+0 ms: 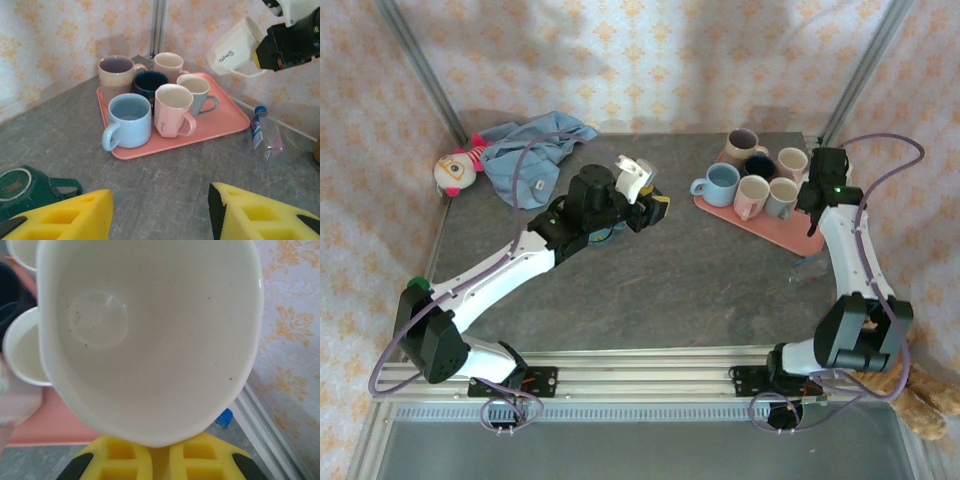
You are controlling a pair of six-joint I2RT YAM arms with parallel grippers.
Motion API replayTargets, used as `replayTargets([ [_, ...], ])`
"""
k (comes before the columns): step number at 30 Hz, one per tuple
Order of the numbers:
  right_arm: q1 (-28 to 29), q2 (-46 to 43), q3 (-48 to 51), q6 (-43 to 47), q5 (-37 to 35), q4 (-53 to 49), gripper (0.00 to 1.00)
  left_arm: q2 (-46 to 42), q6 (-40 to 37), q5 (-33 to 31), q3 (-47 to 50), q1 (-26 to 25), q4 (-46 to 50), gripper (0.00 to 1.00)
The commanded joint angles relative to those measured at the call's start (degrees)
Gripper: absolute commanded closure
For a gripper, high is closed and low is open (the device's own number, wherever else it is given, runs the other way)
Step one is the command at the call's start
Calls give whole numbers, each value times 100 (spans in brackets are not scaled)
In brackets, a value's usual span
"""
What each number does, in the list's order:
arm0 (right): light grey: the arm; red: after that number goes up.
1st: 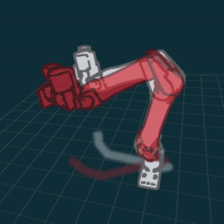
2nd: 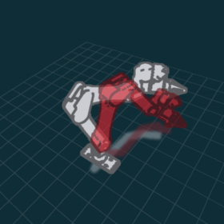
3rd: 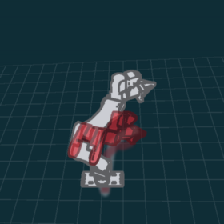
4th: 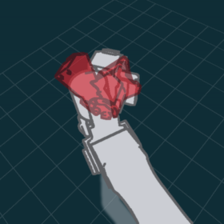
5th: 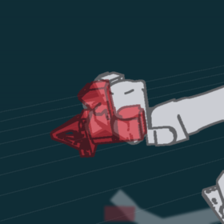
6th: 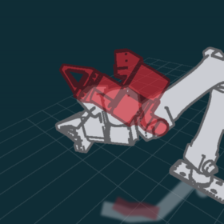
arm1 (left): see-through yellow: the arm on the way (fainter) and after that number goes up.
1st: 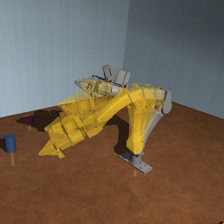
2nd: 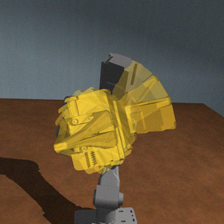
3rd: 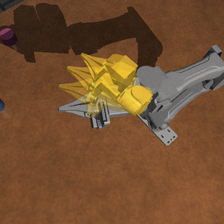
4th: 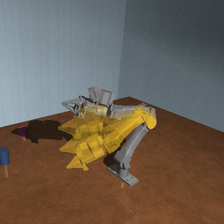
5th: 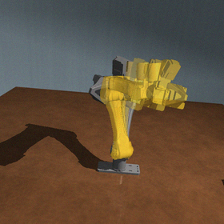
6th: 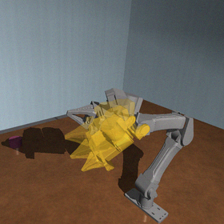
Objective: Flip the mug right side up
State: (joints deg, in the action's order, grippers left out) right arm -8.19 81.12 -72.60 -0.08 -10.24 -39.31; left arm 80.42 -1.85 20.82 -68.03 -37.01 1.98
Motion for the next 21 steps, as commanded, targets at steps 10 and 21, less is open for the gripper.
replayTargets([
  [10, -211, 1657, -1261, 324, -850, 472, 100, 114, -52, 61, 204, 19, -89, 46],
  [21, -289, 3193, -2542, 216, -957, -10, 100, 419, -72, -61, 53, 19, 36, 46],
])
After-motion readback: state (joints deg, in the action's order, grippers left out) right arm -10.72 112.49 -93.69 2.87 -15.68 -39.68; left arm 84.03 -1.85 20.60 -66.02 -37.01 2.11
